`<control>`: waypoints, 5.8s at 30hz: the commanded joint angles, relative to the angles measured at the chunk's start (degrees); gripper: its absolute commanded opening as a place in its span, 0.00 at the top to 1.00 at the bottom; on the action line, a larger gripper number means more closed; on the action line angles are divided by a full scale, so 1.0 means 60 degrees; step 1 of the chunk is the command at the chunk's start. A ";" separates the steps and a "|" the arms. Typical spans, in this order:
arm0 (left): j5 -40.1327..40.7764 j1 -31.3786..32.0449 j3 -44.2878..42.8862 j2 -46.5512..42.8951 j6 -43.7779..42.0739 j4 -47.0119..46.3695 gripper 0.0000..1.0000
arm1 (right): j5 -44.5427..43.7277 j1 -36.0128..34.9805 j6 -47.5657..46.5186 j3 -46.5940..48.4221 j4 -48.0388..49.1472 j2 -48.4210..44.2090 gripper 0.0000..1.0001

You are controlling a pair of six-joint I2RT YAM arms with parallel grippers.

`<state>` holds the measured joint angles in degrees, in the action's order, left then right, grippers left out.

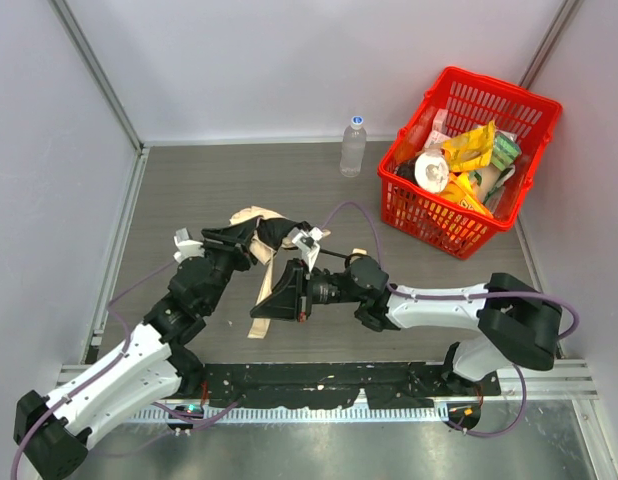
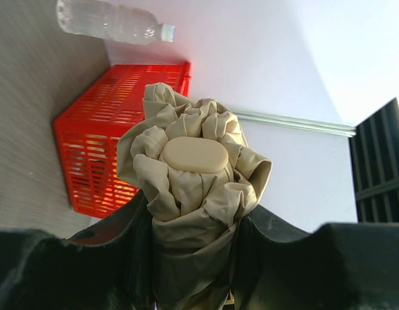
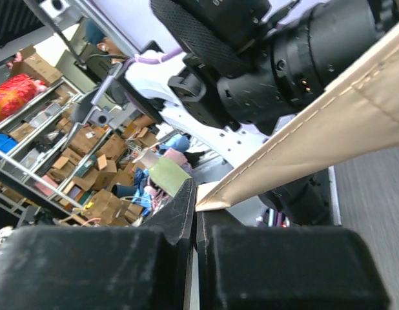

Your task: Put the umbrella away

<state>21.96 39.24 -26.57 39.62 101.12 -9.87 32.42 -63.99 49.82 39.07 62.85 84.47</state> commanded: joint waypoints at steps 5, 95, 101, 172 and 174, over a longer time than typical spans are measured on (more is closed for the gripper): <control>-0.0027 -0.0037 -0.0596 -0.0479 -0.0228 -0.1154 1.00 | -0.1078 -0.0117 -0.1679 0.0022 -0.5041 -0.1376 0.77; 0.1511 -0.0051 -0.3159 -0.1519 -0.4841 0.2567 1.00 | -1.2169 -0.4570 0.0905 -0.4031 -1.1090 -0.6340 0.51; 0.1249 -0.0051 -0.3410 -0.1724 -0.5003 0.2496 1.00 | -1.3082 -0.3723 0.4566 -0.4725 -1.4161 -0.9880 0.51; -0.2341 -0.0242 -0.1299 0.2230 -0.3523 -0.6983 1.00 | -0.3632 0.1319 1.2746 -0.3786 -0.0220 -0.1802 0.33; -0.2312 -0.0242 -0.1475 0.2289 -0.3611 -0.6925 1.00 | -0.3806 0.1260 1.2848 -0.4006 -0.0134 -0.1802 0.32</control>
<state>7.46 38.13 -30.79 53.69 80.95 -46.41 12.60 -55.57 114.24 16.71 62.08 75.18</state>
